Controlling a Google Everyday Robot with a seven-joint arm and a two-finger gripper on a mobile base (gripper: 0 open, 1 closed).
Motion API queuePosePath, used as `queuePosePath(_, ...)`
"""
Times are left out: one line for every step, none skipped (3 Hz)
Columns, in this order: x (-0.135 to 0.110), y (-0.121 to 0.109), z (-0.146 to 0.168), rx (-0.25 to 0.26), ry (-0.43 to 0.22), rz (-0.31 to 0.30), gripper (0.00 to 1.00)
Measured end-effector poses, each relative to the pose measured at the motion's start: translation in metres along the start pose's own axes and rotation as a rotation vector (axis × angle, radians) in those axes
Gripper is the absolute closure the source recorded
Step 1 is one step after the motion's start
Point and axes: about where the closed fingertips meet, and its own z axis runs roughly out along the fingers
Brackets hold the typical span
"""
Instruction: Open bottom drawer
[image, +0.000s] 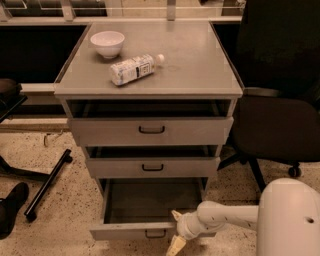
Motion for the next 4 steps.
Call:
queuePosePath(-0.012,-0.017,0.021,-0.019,0.007,-0.031,0.00)
queuePosePath(-0.003,-0.020,0.045,-0.068,0.034,-0.018,0.00)
queuePosePath(0.029,-0.001,0.042,-0.110,0.068,0.053,0.00)
queuePosePath(0.055,0.023,0.016,-0.088,0.081,0.125,0.00)
